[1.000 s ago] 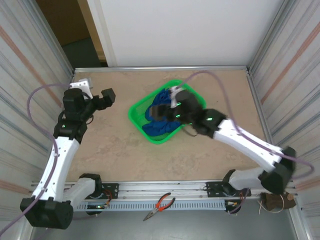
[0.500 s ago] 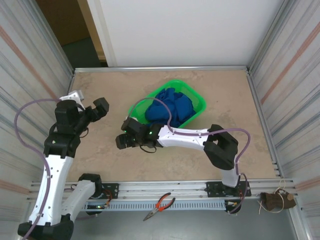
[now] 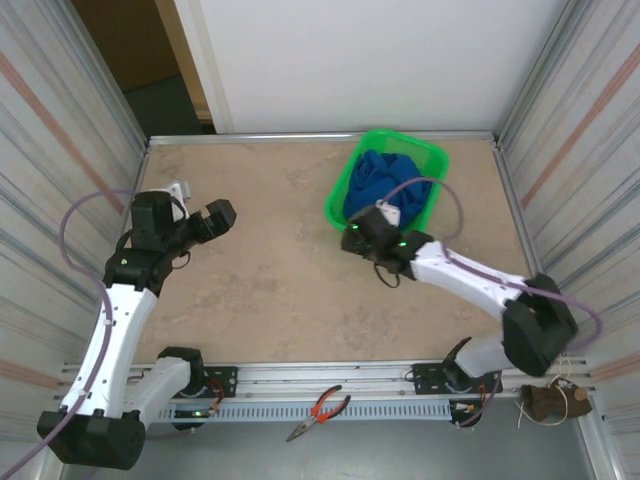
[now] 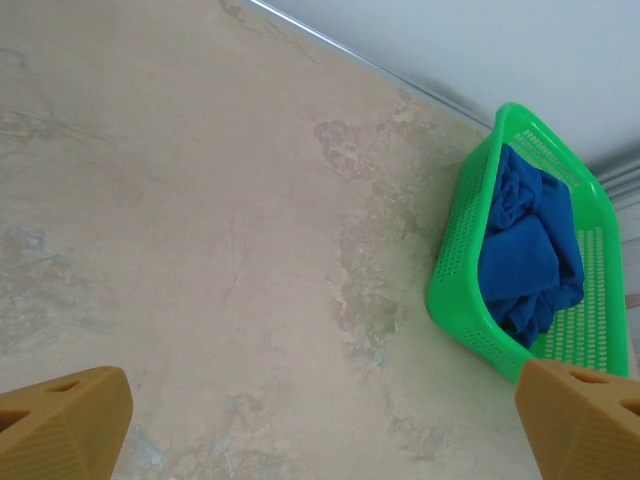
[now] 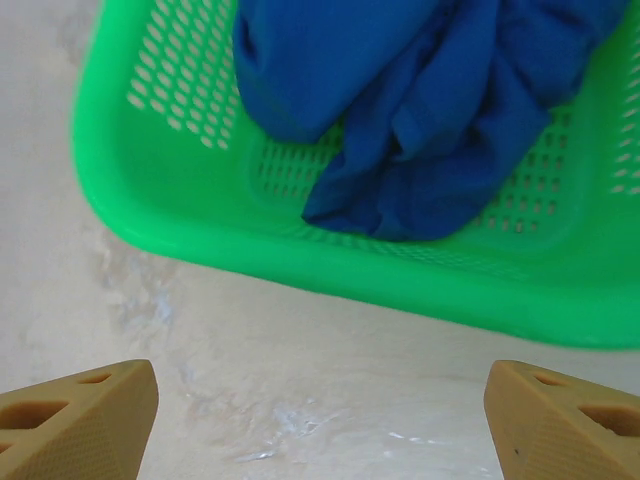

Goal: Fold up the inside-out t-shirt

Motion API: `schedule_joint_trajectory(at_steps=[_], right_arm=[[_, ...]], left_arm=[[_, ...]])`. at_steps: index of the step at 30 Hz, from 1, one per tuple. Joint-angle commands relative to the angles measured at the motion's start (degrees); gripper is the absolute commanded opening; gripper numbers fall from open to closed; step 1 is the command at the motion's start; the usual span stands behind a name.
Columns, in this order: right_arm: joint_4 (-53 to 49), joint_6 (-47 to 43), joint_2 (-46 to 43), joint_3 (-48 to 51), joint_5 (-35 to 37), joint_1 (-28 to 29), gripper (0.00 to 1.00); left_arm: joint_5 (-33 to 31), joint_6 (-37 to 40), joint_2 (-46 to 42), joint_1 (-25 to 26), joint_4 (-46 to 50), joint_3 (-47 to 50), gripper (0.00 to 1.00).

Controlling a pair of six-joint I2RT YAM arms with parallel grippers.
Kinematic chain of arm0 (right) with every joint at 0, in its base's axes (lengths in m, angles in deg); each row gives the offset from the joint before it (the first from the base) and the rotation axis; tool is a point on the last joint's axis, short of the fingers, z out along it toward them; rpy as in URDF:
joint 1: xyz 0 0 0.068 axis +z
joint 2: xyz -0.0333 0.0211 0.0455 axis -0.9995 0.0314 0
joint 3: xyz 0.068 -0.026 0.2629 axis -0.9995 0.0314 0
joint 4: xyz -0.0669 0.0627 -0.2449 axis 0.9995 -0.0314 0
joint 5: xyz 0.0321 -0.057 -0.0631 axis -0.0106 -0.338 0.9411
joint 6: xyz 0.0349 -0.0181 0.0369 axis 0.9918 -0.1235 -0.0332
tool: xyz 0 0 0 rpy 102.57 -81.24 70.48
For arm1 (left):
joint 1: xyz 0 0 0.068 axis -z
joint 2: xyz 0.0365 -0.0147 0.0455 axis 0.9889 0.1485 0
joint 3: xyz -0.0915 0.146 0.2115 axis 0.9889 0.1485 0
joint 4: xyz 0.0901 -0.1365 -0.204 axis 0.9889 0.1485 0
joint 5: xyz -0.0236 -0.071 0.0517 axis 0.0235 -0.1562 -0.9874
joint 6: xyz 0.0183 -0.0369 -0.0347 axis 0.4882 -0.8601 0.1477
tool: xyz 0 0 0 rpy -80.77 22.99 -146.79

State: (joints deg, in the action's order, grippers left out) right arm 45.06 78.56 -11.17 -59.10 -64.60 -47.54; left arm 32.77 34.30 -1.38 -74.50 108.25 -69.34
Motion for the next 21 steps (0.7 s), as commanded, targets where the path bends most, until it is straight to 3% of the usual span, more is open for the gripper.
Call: schedule_joint_trajectory(at_steps=[1, 6, 16, 21], right_arm=[[-3.11, -3.83, -2.78, -5.94, -0.20, 0.25, 0.84], [-5.56, -8.30, 10.12, -23.41, -6.58, -1.67, 0.84], [-18.00, -10.47, 49.84, -67.74, -19.16, -2.90, 0.80], [-28.92, -11.59, 63.98, -86.08, -18.40, -1.56, 0.78]], left_arm=[[1.21, 0.72, -0.36, 0.77, -2.36, 1.52, 0.99], [0.70, -0.22, 0.35, 1.62, -3.05, 2.62, 0.99], [-2.64, -1.48, -1.42, 3.98, -2.62, 3.53, 0.99], [-2.49, -1.96, -1.38, 4.11, -3.03, 4.42, 0.99]])
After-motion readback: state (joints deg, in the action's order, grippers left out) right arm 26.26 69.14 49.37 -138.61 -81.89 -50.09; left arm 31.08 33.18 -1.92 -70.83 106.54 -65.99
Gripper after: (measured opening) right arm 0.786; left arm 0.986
